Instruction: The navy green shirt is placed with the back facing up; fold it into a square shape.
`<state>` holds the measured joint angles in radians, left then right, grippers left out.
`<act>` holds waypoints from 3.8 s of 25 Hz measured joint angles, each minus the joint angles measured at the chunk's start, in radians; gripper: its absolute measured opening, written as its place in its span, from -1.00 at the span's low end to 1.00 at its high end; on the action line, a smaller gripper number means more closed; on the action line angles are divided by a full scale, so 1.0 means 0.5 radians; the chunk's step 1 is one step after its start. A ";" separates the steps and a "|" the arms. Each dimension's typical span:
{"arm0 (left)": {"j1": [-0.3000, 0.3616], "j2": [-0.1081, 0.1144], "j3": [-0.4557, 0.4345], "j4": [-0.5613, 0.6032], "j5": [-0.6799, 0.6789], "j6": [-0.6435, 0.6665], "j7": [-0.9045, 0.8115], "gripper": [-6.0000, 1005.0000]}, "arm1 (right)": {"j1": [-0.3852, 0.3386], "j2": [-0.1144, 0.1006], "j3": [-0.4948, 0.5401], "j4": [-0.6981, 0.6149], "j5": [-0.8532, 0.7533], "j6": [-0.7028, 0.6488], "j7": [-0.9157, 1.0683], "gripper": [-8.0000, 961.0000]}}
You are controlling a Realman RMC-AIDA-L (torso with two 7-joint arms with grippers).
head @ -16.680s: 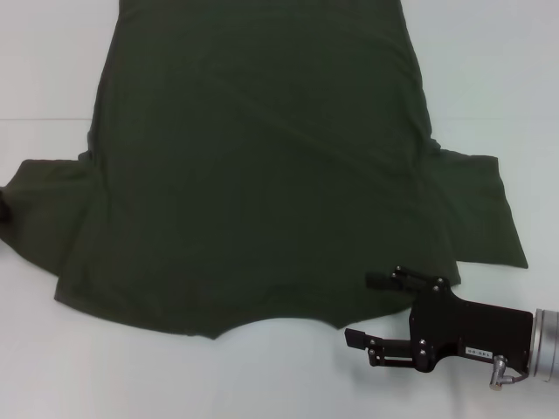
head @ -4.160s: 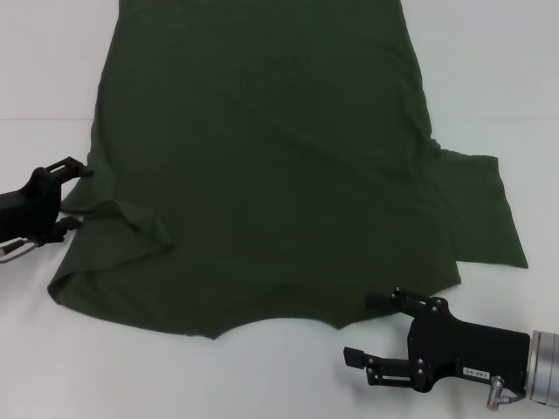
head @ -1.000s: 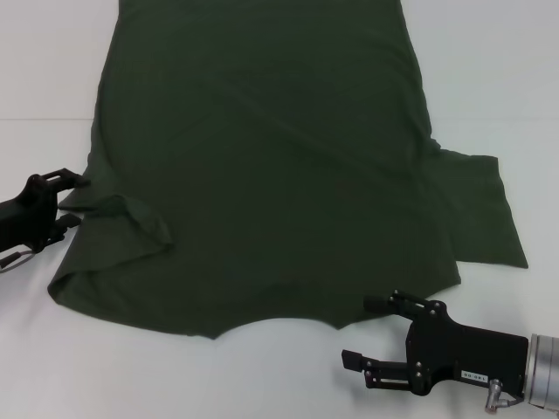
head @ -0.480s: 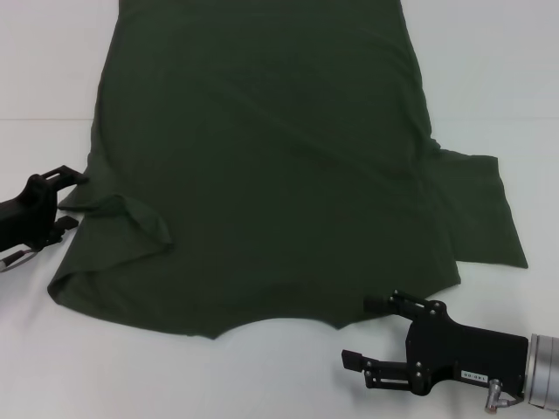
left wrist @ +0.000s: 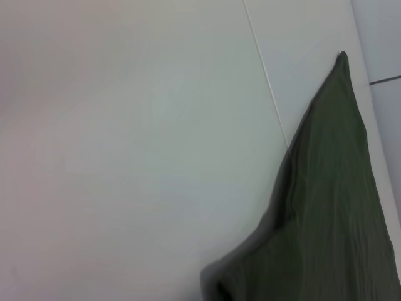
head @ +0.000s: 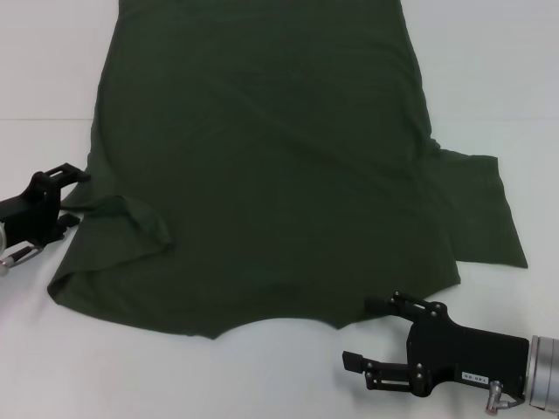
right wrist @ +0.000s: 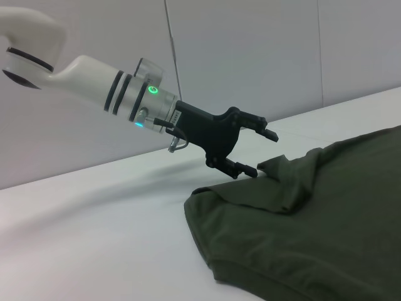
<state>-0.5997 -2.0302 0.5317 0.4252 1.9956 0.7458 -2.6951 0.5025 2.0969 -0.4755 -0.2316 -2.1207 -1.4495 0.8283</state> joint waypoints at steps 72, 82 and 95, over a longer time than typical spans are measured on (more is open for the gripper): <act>0.245 -0.013 0.016 0.202 -0.514 1.389 2.118 0.54 | 0.003 -0.009 0.063 0.003 0.006 -0.010 0.000 0.91; 0.454 -0.101 0.045 0.460 -0.007 1.713 3.111 0.55 | -0.022 -0.009 0.103 0.000 0.008 -0.007 -0.016 0.91; 0.499 -0.138 0.038 0.453 0.100 1.639 3.218 0.55 | -0.065 -0.014 0.192 -0.007 0.008 -0.011 -0.019 0.91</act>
<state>-0.3503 -2.0992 0.5506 0.6518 2.0455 1.5655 -1.0862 0.4703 2.0900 -0.3796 -0.2352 -2.1169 -1.4547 0.8187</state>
